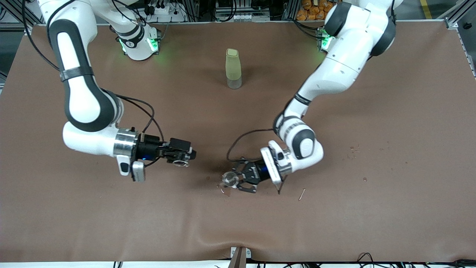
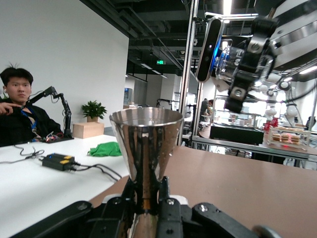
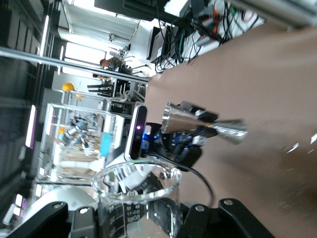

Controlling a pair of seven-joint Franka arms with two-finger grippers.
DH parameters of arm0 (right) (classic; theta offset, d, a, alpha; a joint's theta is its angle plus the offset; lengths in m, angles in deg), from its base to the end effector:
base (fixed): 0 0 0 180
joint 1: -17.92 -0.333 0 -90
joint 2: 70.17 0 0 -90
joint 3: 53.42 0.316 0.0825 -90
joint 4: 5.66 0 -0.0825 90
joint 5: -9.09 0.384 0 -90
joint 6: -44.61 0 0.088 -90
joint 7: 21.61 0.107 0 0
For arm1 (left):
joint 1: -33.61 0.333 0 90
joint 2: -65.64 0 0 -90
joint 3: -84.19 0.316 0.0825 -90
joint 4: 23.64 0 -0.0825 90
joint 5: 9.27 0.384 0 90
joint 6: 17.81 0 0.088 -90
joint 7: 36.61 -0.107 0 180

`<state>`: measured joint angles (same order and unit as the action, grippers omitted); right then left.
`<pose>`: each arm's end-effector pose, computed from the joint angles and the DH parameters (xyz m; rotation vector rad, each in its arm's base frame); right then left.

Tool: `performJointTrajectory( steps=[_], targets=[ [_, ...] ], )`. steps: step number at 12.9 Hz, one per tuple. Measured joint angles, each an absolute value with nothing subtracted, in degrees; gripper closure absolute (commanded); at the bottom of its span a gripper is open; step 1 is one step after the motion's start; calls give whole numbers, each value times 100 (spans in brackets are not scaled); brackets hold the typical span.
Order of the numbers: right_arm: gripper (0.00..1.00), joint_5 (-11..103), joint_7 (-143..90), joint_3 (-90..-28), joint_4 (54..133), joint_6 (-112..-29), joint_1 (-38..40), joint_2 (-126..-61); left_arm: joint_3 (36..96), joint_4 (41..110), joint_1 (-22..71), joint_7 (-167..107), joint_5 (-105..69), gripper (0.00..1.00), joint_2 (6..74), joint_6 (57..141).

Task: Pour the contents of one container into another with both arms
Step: 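Tilt the beaker upright with the right gripper while the left gripper withdraws the jigger, then lower the jigger and the beaker onto the table with both grippers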

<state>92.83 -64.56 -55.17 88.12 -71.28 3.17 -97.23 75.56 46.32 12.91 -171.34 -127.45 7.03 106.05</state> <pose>0.6625 0.2150 0.3802 -1.8994 -0.1691 -0.2831 0.6835 -0.3809 0.1939 1.4186 -0.9179 1.3827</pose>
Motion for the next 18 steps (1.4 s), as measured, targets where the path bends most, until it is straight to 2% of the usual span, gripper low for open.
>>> performJointTrajectory(
  steps=[4, 10, 13, 18],
  targets=[
    [100, 8995, -8194, -5543, 9062, -6450, 984, -9772, 7568, 5235, 2495, -16579, -11136, 100, 901, 9548],
    [100, 7945, -10040, -5566, 9166, -5256, 2302, -9859, 7572, 5459, 4497, -16033, -8629, 100, 996, 7804],
    [100, 7712, -11282, -5572, 9161, -4897, 2985, -10310, 7578, 5568, 5217, -16302, -7872, 100, 994, 7288],
    [100, 7256, -12969, -5570, 8747, -4845, 3919, -11124, 7597, 5756, 6129, -17013, -7223, 100, 765, 6832]
  ],
)
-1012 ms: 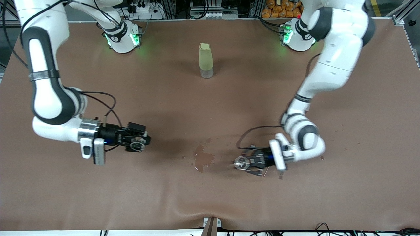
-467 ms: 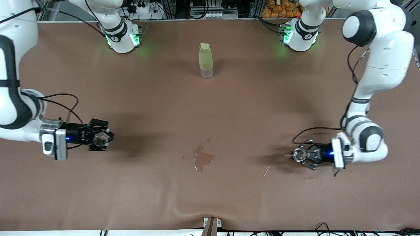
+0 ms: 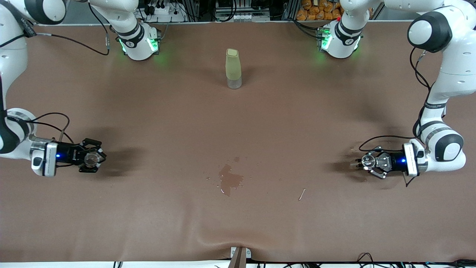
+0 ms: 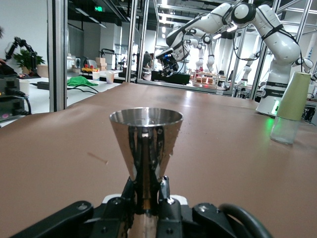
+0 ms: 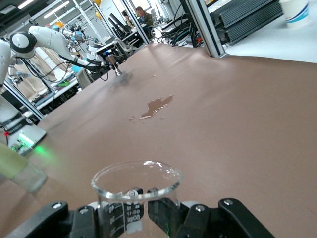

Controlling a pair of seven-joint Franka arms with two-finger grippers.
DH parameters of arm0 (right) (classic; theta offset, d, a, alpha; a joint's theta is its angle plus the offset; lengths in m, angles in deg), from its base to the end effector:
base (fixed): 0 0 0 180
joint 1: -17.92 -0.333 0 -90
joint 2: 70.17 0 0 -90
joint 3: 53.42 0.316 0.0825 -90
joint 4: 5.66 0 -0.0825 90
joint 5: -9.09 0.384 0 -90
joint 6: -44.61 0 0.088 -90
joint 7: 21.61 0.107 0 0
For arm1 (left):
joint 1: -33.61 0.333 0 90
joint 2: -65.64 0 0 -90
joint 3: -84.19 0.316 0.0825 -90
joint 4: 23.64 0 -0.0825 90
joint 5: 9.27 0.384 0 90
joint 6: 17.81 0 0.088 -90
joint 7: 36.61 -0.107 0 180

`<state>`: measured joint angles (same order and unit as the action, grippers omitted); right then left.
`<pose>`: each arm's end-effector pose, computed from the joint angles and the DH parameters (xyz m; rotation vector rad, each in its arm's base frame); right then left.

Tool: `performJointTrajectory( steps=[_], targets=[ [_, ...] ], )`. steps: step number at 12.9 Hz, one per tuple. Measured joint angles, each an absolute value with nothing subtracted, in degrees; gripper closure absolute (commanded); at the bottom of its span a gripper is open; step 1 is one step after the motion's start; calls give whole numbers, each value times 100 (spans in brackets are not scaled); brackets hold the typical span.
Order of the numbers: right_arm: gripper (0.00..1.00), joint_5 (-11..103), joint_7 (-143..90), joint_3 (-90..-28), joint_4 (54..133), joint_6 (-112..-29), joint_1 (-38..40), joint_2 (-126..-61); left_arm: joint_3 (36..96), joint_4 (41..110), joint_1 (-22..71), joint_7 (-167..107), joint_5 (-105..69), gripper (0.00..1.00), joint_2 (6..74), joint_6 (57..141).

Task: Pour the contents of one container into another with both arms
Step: 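Lower the jigger and the beaker onto the table with both grippers, then open both grippers to release the jigger and the beaker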

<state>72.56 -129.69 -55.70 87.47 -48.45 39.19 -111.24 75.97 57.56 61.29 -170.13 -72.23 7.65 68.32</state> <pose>0.6217 -0.1680 0.2084 -1.8089 -0.9446 -0.7532 0.6383 0.1360 0.1162 1.3715 -1.2161 1.0660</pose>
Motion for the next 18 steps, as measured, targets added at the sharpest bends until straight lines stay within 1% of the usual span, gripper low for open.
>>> performJointTrajectory(
  steps=[3, 4, 5, 6, 7, 8, 9, 12, 15, 18],
  targets=[
    [100, 7192, -13834, -5568, 8228, -4904, 4062, -11718, 7615, 5764, 6387, -17630, -7003, 99, 565, 6757],
    [100, 7192, -14125, -5569, 8040, -4922, 4112, -11964, 7622, 5771, 6410, -17810, -7002, 97, 491, 6757],
    [100, 7192, -14400, -5570, 7883, -4943, 4183, -12163, 7622, 5773, 6416, -17926, -7002, 87, 420, 6757],
    [100, 7192, -14623, -5569, 7765, -5011, 4261, -12310, 7617, 5771, 6418, -17986, -7006, 80, 365, 6745],
    [100, 7192, -14797, -5567, 7654, -5122, 4334, -12433, 7611, 5769, 6420, -18006, -7005, 70, 358, 6733],
    [100, 7192, -14932, -5565, 7533, -5180, 4389, -12553, 7611, 5769, 6419, -18006, -7004, 50, 358, 6733],
    [100, 7193, -15017, -5563, 7408, -5187, 4427, -12663, 7612, 5771, 6419, -18006, -7003, 1, 357, 6733],
    [100, 7205, -15092, -5558, 7239, -5201, 4501, -12850, 7625, 5773, 6418, -17841, -6977, 0, 357, 6734],
    [100, 7430, -15383, -5549, 7211, -5170, 4639, -13057, 7777, 5638, 6437, -16852, -6551, 0, 470, 6735],
    [100, 7733, -15491, -5526, 7205, -5038, 4670, -13240, 7987, 5389, 6500, -15057, -5595, 0, 1079, 6724]
  ],
)
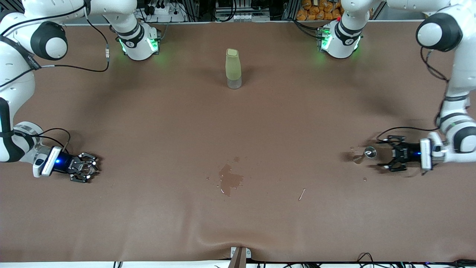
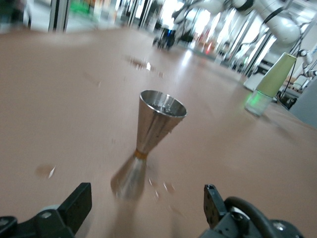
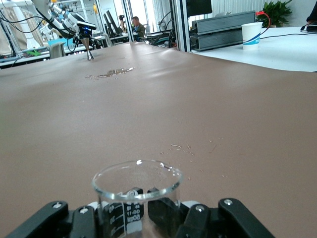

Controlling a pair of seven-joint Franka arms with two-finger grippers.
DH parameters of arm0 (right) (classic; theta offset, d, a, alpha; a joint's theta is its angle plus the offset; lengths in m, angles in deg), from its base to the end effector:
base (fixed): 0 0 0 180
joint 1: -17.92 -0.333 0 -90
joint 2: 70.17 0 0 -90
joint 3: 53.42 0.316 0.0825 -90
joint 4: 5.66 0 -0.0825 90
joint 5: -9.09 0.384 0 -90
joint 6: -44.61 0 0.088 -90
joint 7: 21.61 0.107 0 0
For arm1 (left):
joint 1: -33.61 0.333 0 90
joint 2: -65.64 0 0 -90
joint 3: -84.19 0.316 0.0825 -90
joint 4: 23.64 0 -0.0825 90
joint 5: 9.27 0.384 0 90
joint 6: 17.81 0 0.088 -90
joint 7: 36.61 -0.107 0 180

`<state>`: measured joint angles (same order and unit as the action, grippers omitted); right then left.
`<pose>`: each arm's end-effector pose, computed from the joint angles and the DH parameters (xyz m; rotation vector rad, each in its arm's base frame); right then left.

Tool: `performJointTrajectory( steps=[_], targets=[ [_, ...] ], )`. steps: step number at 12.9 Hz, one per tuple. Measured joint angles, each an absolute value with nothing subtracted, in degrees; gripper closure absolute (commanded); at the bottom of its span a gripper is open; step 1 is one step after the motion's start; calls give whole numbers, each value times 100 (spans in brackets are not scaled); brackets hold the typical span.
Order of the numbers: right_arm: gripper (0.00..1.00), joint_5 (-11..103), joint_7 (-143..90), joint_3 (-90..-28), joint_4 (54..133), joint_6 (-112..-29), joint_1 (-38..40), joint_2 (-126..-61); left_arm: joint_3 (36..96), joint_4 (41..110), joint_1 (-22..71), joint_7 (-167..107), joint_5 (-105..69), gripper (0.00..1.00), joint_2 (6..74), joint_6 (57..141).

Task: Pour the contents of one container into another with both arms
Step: 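Open both grippers to release the jigger and the beaker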

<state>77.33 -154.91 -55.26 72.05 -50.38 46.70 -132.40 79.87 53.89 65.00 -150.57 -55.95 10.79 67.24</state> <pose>0.6177 -0.2544 0.0662 -1.7453 -1.1339 -1.1101 0.6153 0.2314 0.1452 1.6812 -1.1599 0.6387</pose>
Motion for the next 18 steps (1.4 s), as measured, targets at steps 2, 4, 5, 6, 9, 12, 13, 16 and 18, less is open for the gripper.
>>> performJointTrajectory(
  steps=[2, 4, 5, 6, 9, 12, 13, 16, 18],
  targets=[
    [77, 7859, -15493, -5484, 7203, -4880, 4666, -13279, 8030, 5156, 6529, -13631, -4687, 0, 1665, 6704],
    [0, 7937, -15493, -5454, 7202, -4820, 4660, -13324, 7976, 4999, 6473, -12430, -4193, 0, 2226, 6662],
    [0, 7957, -15494, -5447, 7201, -4789, 4657, -13341, 7967, 4961, 6326, -11791, -4008, 0, 2523, 6649],
    [0, 7964, -15494, -5443, 7201, -4691, 4657, -13349, 7969, 4947, 6086, -11048, -3804, 0, 2839, 6646],
    [0, 7973, -15492, -5442, 7196, -4542, 4659, -13349, 7979, 4938, 5375, -9201, -3159, 0, 3546, 6650],
    [0, 7975, -15366, -5450, 7153, -4402, 4671, -13349, 7969, 4929, 4791, -7633, -2268, 0, 3987, 6653],
    [0, 7975, -15207, -5457, 7123, -4220, 4673, -13342, 7959, 4927, 4623, -7026, -2082, 0, 4109, 6653],
    [0, 7973, -14677, -5458, 7012, -4005, 4672, -13261, 7936, 4930, 4011, -5005, -1484, 0, 4427, 6653],
    [0, 7929, -14421, -5458, 6980, -3992, 4670, -13131, 7915, 4967, 3529, -3736, -1128, 0, 4584, 6649]
  ],
)
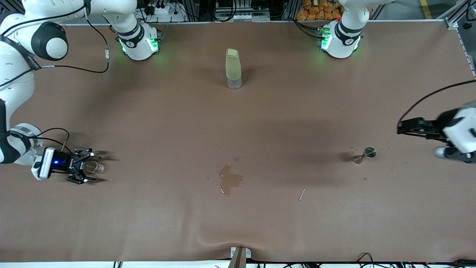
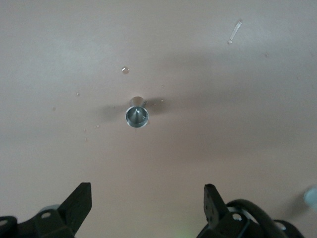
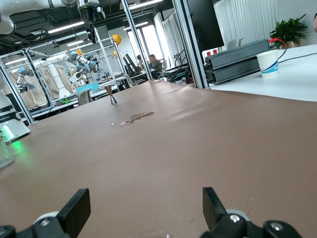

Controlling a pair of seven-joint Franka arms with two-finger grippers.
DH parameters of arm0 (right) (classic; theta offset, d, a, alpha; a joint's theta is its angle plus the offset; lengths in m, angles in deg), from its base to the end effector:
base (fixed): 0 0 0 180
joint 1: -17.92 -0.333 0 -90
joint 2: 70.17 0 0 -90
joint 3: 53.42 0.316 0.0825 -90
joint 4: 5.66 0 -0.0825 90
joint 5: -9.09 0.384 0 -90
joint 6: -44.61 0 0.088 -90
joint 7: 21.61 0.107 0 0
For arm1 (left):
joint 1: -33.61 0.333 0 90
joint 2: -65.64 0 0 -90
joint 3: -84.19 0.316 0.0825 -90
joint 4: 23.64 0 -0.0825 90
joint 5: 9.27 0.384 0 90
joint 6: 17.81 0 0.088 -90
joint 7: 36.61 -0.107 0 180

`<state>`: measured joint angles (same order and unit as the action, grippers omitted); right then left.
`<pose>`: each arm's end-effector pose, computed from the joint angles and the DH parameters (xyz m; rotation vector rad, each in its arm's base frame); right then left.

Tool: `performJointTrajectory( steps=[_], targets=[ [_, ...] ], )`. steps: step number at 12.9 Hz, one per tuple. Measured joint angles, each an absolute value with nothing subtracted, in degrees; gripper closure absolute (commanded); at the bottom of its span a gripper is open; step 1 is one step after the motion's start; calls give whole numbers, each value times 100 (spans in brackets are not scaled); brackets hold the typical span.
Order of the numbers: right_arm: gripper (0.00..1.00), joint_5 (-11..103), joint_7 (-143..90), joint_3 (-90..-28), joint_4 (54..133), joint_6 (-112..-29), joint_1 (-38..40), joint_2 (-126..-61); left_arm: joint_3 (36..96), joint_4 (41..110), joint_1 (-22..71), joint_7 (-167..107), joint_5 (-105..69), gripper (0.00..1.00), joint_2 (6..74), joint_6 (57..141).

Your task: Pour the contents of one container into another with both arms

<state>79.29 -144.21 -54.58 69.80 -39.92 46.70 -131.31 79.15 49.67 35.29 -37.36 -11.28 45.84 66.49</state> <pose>0.6310 -0.2352 0.1061 -1.6066 -0.9704 -1.0496 0.6421 -0.0321 0.5456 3.0690 -0.1069 -0.2367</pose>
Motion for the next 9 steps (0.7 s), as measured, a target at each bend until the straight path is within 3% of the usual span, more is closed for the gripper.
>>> performJointTrajectory(
  steps=[9],
  targets=[
    [0, 6633, -12146, -5450, 6885, -4052, 4396, -11867, 8019, 5034, 3433, -2493, -1018, 0, 4942, 6646]
  ],
)
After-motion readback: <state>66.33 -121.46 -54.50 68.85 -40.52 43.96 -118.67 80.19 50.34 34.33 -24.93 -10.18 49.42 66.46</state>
